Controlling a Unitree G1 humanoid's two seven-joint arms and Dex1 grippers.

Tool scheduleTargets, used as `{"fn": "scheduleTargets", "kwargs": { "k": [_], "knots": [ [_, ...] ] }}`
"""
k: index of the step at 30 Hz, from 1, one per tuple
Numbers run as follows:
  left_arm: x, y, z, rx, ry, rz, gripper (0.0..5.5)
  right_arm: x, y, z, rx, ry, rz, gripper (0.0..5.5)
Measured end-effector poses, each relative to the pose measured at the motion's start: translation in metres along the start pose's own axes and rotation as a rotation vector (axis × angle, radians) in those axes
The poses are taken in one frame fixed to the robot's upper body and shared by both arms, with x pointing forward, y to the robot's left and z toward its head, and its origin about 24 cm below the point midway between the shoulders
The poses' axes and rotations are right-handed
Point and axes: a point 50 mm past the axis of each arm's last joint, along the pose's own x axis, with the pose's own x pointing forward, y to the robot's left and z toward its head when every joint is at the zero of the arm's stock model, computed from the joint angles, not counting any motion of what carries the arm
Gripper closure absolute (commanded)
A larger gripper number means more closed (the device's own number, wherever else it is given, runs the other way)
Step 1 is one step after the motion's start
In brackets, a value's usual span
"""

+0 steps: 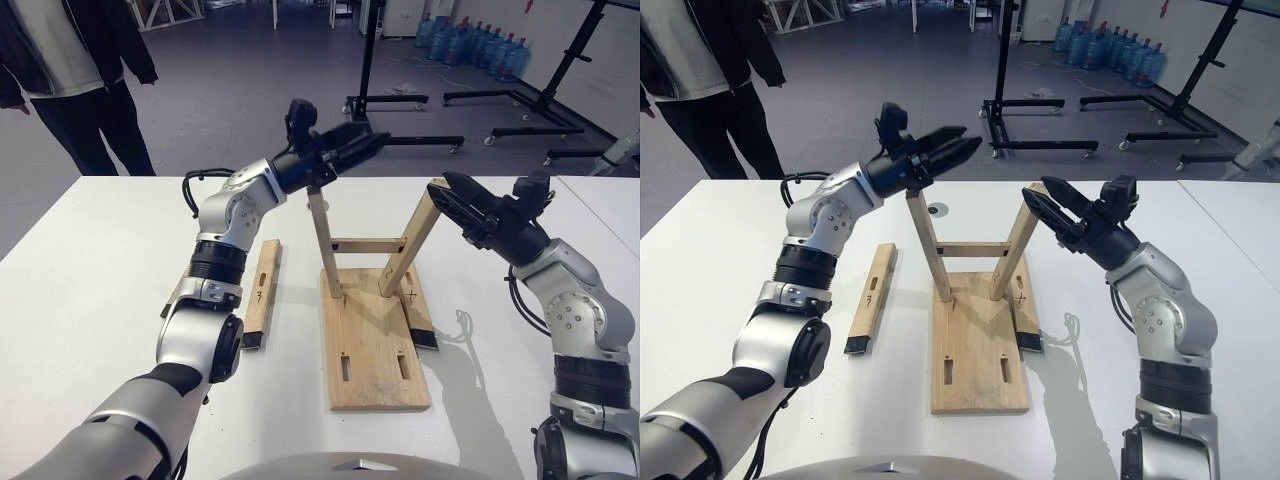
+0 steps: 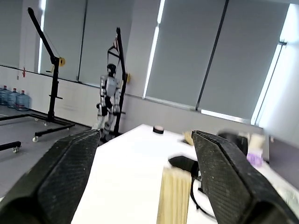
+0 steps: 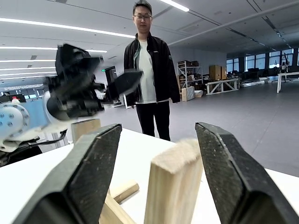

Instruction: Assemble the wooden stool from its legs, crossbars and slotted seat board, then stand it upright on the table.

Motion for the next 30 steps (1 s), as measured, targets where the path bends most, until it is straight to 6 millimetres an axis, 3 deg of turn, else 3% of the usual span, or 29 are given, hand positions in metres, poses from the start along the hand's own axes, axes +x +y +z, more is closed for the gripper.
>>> {"fn": "scheduleTargets", "kwargs": {
  "k": [3, 8, 10, 11, 13, 15, 17, 25, 30],
  "knots": [
    [-0.001, -0.006, 0.027, 0.056, -0.068, -0.036, 1.92, 0.000, 0.000, -0.001, 0.002, -0.001, -0.001, 2.60],
    [-0.008, -0.007, 0.031, 0.073, -0.053, -0.032, 1.92, 0.000, 0.000, -0.001, 0.002, 0.000, 0.001, 2.60],
    [-0.022, -0.005, 0.013, 0.044, 0.003, -0.032, 1.92, 0.000, 0.000, -0.001, 0.004, 0.002, 0.003, 2.60],
    [-0.034, 0.000, -0.009, 0.005, 0.067, -0.001, 1.92, 0.000, 0.000, -0.001, 0.004, 0.002, 0.004, 2.60],
    [-0.040, 0.004, -0.033, 0.003, 0.148, 0.013, 1.92, -0.001, -0.002, -0.001, 0.003, 0.010, -0.003, 2.60],
    [-0.052, 0.009, -0.087, -0.097, 0.306, 0.073, 1.92, -0.001, -0.001, -0.001, 0.002, 0.011, 0.002, 2.60],
    [-0.059, 0.010, -0.111, -0.145, 0.377, 0.102, 1.92, 0.000, -0.002, 0.000, 0.001, 0.012, 0.003, 2.60],
    [-0.046, 0.014, -0.061, -0.034, 0.234, 0.059, 1.92, 0.000, -0.001, 0.000, 0.001, 0.012, 0.005, 2.60],
    [-0.043, -0.001, -0.016, 0.050, 0.066, -0.017, 1.92, 0.001, 0.000, -0.001, 0.002, 0.009, 0.004, 2.60]
  ]
}}
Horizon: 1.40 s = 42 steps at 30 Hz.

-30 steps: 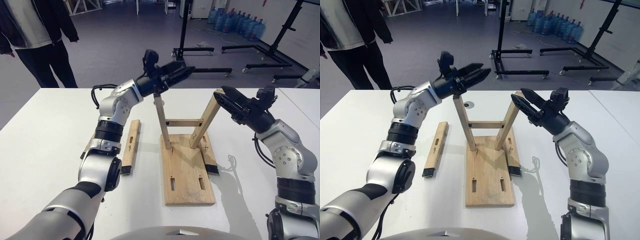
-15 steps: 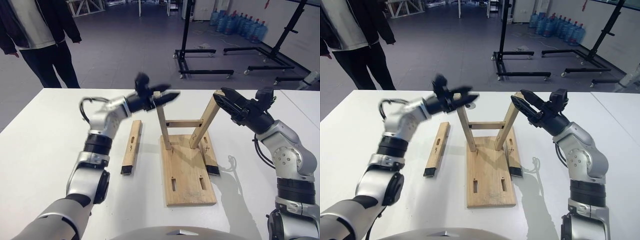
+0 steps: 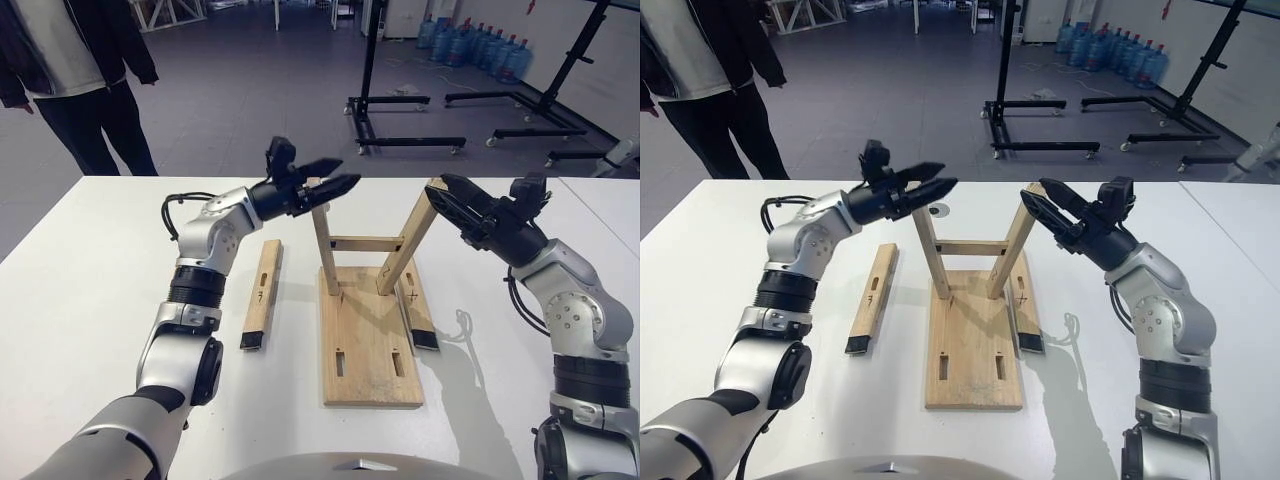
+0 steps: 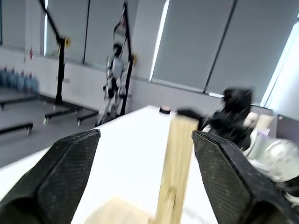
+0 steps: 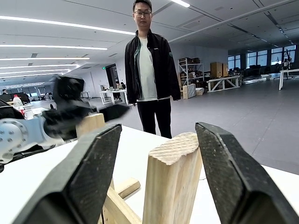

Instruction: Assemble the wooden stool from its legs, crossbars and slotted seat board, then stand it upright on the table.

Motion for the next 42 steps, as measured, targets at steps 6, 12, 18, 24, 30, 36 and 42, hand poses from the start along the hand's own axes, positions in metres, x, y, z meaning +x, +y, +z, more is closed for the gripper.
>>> {"fn": "scheduleTargets", "kwargs": {
  "k": [6, 12, 18, 24, 30, 36, 42],
  "knots": [
    [-0.032, -0.006, 0.057, 0.143, -0.166, 0.076, 1.92, -0.001, 0.001, 0.003, -0.009, -0.014, -0.014, 2.60],
    [-0.146, 0.011, 0.023, 0.166, -0.004, 0.603, 1.92, -0.016, -0.002, 0.019, -0.044, -0.119, -0.128, 2.60],
    [-0.224, -0.004, -0.045, 0.154, 0.244, 1.027, 1.92, -0.031, -0.016, 0.022, -0.088, -0.235, -0.416, 2.60],
    [-0.250, -0.023, -0.094, 0.092, 0.405, 1.143, 1.92, -0.050, -0.023, -0.016, -0.073, -0.216, -0.806, 2.60],
    [-0.258, -0.036, -0.120, 0.027, 0.499, 1.169, 1.92, -0.052, -0.004, -0.045, -0.031, -0.134, -0.831, 2.60],
    [-0.262, -0.030, -0.125, 0.009, 0.527, 1.229, 2.81, -0.048, -0.001, -0.046, -0.028, -0.128, -0.819, 2.60],
    [-0.264, -0.029, -0.126, 0.018, 0.557, 1.249, 3.79, -0.049, -0.002, -0.044, -0.036, -0.112, -0.816, 2.60]
  ]
}}
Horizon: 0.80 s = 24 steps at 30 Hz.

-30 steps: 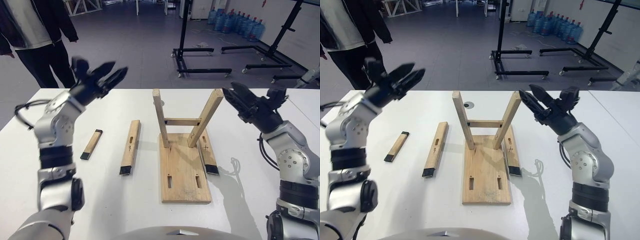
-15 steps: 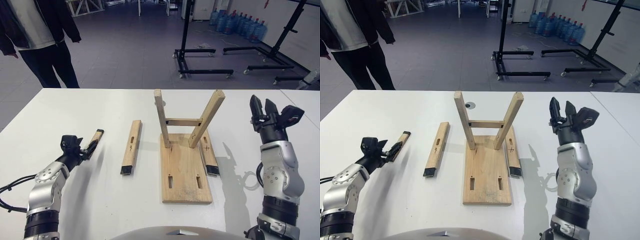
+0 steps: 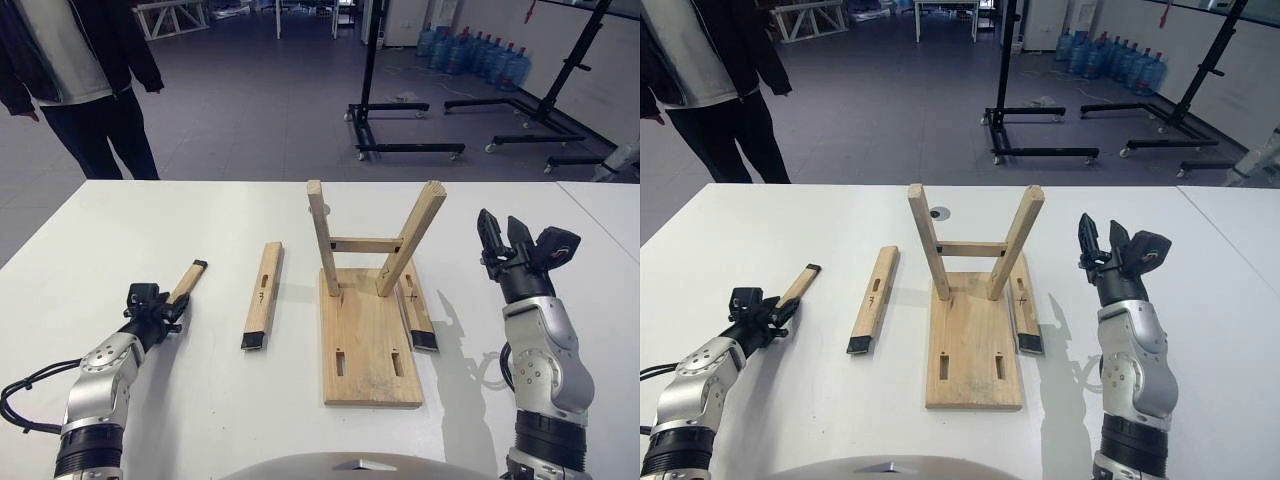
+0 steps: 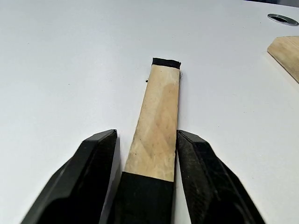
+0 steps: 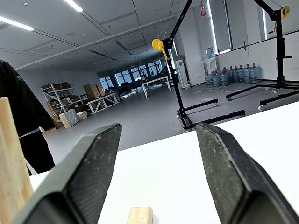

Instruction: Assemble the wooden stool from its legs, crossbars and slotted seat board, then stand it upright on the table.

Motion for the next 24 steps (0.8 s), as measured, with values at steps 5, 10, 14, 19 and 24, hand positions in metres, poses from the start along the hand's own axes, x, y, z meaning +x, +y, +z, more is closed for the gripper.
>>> {"fn": "scheduleTargets", "kwargs": {
  "k": [5, 10, 14, 19, 24],
  "knots": [
    [0.001, -0.006, 0.000, 0.023, -0.019, -0.013, 4.23, 0.000, 0.000, 0.000, -0.003, -0.005, -0.002, 2.60],
    [0.006, -0.026, 0.000, -0.066, -0.085, -0.033, 4.23, -0.001, 0.001, 0.000, 0.044, -0.015, -0.002, 2.60],
    [0.006, -0.038, 0.000, -0.095, -0.163, 0.075, 4.23, -0.012, 0.002, -0.003, 0.233, 0.019, 0.078, 2.60],
    [-0.031, -0.070, 0.064, -0.063, -0.650, 0.024, 4.23, -0.063, 0.031, -0.021, 0.599, 0.292, 0.406, 2.60],
    [-0.060, -0.131, 0.105, -0.090, -0.813, -0.540, 4.23, -0.073, 0.058, -0.011, 0.735, 0.392, 0.655, 2.60]
  ]
}}
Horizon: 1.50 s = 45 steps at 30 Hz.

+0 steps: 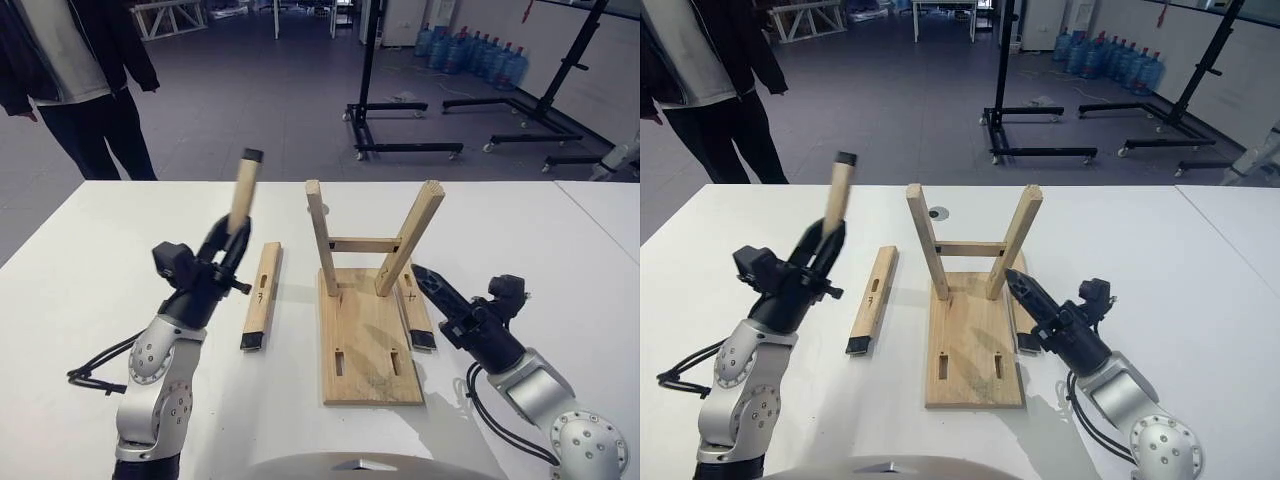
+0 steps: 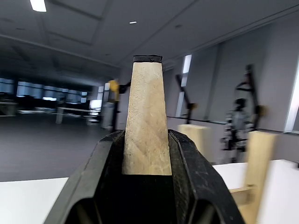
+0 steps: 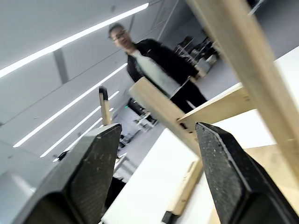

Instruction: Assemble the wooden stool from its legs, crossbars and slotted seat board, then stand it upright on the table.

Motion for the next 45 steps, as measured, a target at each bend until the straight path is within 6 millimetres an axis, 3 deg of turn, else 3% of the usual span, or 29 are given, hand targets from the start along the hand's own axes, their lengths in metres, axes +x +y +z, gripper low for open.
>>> {"fn": "scheduleTargets", "kwargs": {
  "k": [6, 10, 17, 21, 30, 40, 42, 45],
  "knots": [
    [-0.008, -0.021, -0.023, 0.088, 0.199, -0.338, 4.23, 0.033, 0.012, 0.001, -0.012, 0.051, 0.144, 2.60],
    [-0.009, -0.026, -0.039, 0.119, 0.250, -0.395, 4.23, 0.046, 0.010, -0.009, 0.013, 0.088, 0.162, 2.60],
    [0.001, -0.027, -0.043, 0.181, 0.228, -0.429, 4.23, 0.068, 0.005, -0.026, 0.101, 0.109, 0.191, 2.60],
    [0.006, -0.030, -0.041, 0.209, 0.216, -0.469, 4.23, 0.078, -0.002, -0.024, 0.125, 0.081, 0.149, 3.35],
    [0.012, -0.026, -0.041, 0.270, 0.234, -0.499, 4.23, 0.083, -0.002, -0.025, 0.163, 0.066, 0.135, 4.86],
    [0.019, -0.023, -0.041, 0.297, 0.233, -0.499, 4.23, 0.086, -0.003, -0.021, 0.170, 0.046, 0.106, 5.00],
    [0.022, -0.024, -0.042, 0.298, 0.229, -0.495, 3.70, 0.086, -0.002, -0.019, 0.181, 0.038, 0.102, 5.07],
    [0.021, -0.015, -0.050, 0.269, 0.291, -0.402, 3.26, 0.080, 0.004, 0.004, 0.168, -0.079, 0.118, 5.08]
  ]
}}
